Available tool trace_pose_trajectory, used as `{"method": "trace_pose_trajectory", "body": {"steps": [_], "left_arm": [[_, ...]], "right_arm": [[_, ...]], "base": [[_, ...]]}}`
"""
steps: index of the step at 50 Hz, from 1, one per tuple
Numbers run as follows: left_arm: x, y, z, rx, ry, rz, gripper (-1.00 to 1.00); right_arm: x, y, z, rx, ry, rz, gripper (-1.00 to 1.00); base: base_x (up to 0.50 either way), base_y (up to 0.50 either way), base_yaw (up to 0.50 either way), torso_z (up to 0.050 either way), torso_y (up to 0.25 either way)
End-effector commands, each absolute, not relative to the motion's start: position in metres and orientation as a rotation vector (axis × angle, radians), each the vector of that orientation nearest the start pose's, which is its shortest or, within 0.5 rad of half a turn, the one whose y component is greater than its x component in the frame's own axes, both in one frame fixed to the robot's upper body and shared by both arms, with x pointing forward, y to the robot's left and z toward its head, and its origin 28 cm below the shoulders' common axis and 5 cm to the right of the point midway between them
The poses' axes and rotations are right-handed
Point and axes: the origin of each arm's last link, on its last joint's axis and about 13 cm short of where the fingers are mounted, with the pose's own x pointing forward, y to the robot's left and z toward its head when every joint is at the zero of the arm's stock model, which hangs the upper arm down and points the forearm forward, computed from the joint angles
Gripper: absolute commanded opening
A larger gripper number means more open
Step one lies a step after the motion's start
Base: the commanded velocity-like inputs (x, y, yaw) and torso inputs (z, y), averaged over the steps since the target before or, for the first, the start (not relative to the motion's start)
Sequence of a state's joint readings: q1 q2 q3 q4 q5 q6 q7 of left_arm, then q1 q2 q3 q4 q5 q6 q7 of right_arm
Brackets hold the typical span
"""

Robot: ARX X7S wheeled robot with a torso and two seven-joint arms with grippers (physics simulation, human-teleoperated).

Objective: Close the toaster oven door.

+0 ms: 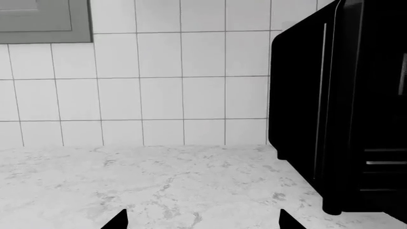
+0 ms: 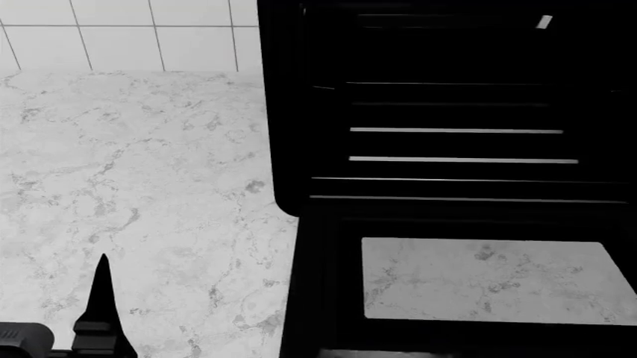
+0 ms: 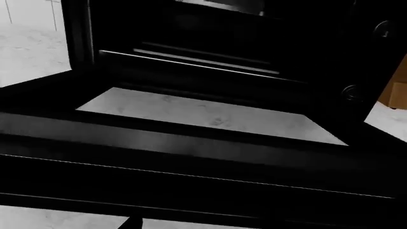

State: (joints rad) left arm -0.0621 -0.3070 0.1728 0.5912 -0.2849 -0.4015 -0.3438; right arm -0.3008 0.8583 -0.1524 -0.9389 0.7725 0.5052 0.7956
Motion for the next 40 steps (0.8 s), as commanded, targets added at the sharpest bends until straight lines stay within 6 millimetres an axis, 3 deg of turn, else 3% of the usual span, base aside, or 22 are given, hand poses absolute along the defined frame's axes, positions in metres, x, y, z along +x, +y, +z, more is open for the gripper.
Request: {"method": "trace_pose_trajectory", "body": {"steps": [1,16,40], "left_arm": [[0.201,0.212,0.116,0.015,-0.184,0.014,1.0],[0.2,0.212,0.116,0.014,-0.184,0.012,1.0],[0.202,0.212,0.117,0.014,-0.185,0.012,1.0]], "right_arm": [[0.123,-0.145,0.165,-0.2,-0.095,-0.057,1.0],[0.133,-0.152,0.178,-0.212,-0.119,-0.093,1.0],[0.161,-0.163,0.176,-0.181,-0.05,-0.112,1.0]], "base": [[0.01,0.0,0.01,0.0,0.0],[0.01,0.0,0.01,0.0,0.0],[0.0,0.0,0.0,0.0,0.0]]}}
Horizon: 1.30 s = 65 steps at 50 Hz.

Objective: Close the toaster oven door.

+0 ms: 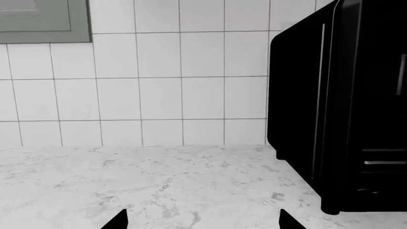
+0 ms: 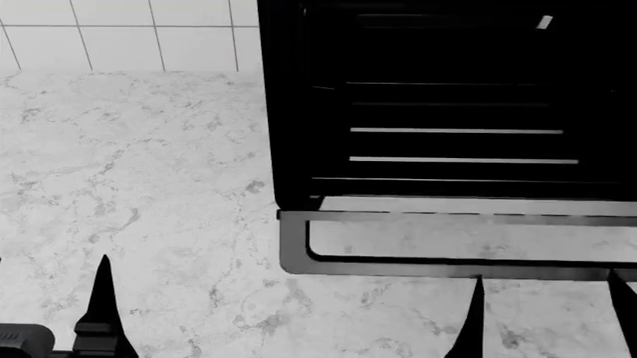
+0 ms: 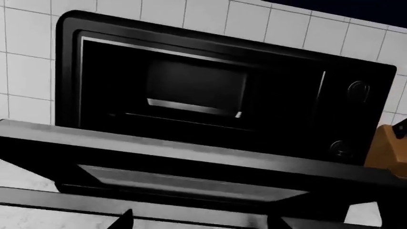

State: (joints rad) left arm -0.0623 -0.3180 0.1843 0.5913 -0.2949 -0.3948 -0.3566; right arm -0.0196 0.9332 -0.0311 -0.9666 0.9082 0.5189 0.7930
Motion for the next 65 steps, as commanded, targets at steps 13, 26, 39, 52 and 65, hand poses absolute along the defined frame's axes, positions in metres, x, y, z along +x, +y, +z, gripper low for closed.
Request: {"method": "trace_pose_trajectory", "body": {"steps": [13,26,39,52,65], "left_arm": [[0.201,0.212,0.118,0.012,-0.188,0.014,1.0],[0.2,0.214,0.119,0.006,-0.192,0.019,1.0],[0.2,0.214,0.119,0.003,-0.191,0.019,1.0],[0.199,0.214,0.118,0.0,-0.189,0.017,1.0],[0.199,0.214,0.119,-0.002,-0.188,0.015,1.0]], "right_arm": [[0.178,-0.167,0.182,-0.17,-0.028,-0.114,1.0],[0.193,-0.165,0.19,-0.185,-0.028,-0.098,1.0],[0.21,-0.161,0.201,-0.2,-0.044,-0.073,1.0],[0.229,-0.161,0.208,-0.212,-0.043,-0.072,1.0],[0.25,-0.162,0.222,-0.231,-0.048,-0.082,1.0]], "base": [[0.0,0.0,0.0,0.0,0.0],[0.0,0.0,0.0,0.0,0.0],[0.0,0.0,0.0,0.0,0.0],[0.0,0.0,0.0,0.0,0.0],[0.0,0.0,0.0,0.0,0.0]]}}
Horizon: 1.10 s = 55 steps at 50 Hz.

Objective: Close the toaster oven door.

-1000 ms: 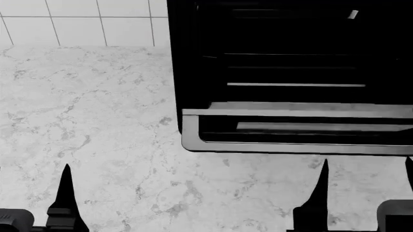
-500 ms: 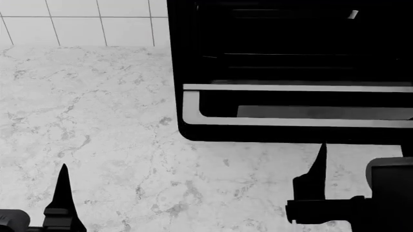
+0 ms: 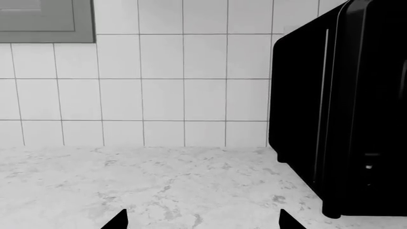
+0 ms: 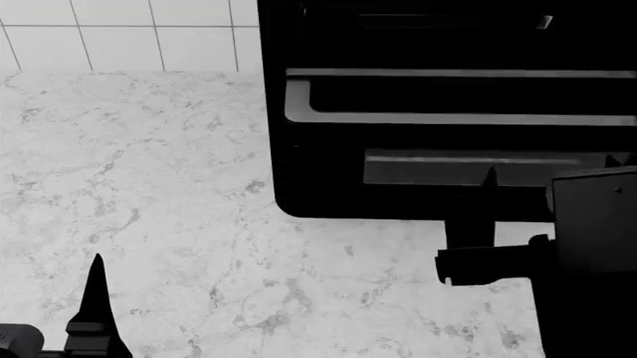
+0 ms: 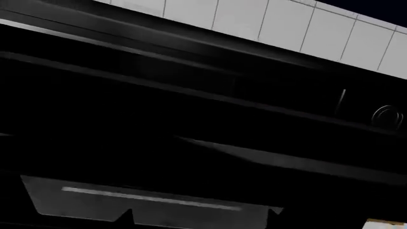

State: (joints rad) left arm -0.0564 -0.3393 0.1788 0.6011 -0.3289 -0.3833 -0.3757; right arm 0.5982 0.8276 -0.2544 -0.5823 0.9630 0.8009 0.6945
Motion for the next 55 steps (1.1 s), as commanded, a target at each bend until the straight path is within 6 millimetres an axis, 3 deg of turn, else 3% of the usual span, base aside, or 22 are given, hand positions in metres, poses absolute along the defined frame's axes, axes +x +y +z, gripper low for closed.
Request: {"method": "trace_pose_trajectory", "body": {"steps": [1,32,55], "left_arm": [[0.199,0.214,0.119,-0.002,-0.188,0.014,1.0],[0.195,0.215,0.121,-0.006,-0.195,0.013,1.0],[0.197,0.216,0.119,-0.01,-0.187,0.018,1.0]], "right_arm": [[0.251,-0.162,0.222,-0.233,-0.047,-0.082,1.0],[0.308,-0.164,0.24,-0.27,0.003,-0.082,1.0],[0.351,-0.171,0.242,-0.301,0.05,-0.136,1.0]], "base": [[0.0,0.0,0.0,0.0,0.0],[0.0,0.0,0.0,0.0,0.0],[0.0,0.0,0.0,0.0,0.0]]}}
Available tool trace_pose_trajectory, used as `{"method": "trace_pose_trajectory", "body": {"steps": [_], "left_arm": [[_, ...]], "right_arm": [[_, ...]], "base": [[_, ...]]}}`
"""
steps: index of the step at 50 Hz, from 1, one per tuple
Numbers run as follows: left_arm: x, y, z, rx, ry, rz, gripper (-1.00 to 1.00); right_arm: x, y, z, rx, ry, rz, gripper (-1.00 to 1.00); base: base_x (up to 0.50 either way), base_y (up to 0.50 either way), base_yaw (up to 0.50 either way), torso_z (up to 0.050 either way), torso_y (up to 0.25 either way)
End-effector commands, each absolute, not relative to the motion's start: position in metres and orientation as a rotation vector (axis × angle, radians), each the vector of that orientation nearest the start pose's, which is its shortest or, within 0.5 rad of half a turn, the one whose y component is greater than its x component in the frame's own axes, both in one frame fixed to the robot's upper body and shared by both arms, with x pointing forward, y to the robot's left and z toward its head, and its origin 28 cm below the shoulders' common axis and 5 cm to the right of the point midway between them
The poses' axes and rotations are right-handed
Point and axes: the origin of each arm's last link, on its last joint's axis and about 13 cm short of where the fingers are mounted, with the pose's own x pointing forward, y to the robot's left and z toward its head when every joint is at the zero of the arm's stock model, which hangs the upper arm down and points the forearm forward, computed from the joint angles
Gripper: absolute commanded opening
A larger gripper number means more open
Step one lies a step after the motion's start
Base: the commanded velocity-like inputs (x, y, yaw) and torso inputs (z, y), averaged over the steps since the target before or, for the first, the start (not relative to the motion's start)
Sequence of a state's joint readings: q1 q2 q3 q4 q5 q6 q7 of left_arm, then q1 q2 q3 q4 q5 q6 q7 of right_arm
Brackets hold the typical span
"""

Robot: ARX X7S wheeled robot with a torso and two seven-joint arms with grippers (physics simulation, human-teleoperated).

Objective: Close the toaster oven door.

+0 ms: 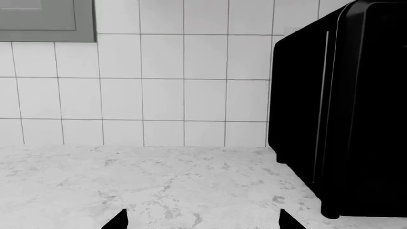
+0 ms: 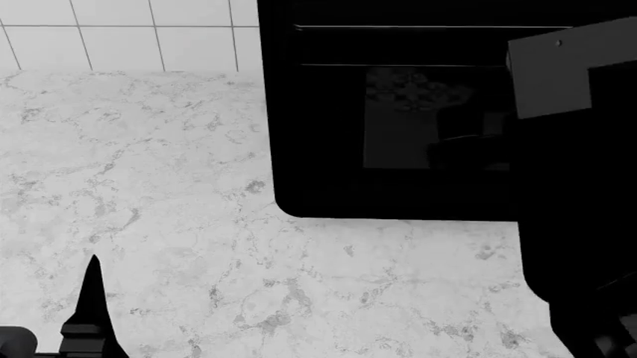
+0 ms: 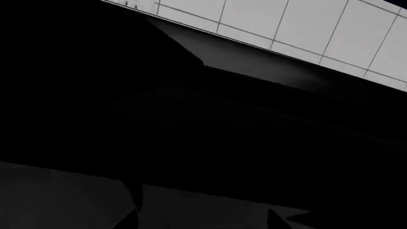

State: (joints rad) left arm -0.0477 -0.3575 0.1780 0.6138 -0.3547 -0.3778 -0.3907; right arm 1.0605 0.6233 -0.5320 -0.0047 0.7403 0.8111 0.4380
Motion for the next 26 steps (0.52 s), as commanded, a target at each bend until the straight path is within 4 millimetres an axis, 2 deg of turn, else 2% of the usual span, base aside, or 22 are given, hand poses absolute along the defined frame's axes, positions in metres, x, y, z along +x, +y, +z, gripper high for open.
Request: {"method": "trace_pose_trajectory", "body": {"steps": [1,14,26], "left_arm": [[0.197,0.216,0.119,-0.01,-0.187,0.018,1.0],[0.197,0.216,0.119,-0.01,-0.187,0.019,1.0],[0.197,0.216,0.119,-0.009,-0.187,0.019,1.0]], "right_arm": [[0.351,-0.171,0.243,-0.302,0.05,-0.135,1.0],[0.368,-0.175,0.246,-0.319,0.067,-0.151,1.0],[0.371,-0.175,0.245,-0.32,0.074,-0.159,1.0]], "base": [[0.02,0.0,0.01,0.0,0.0],[0.03,0.0,0.02,0.0,0.0],[0.04,0.01,0.03,0.002,0.0]]}}
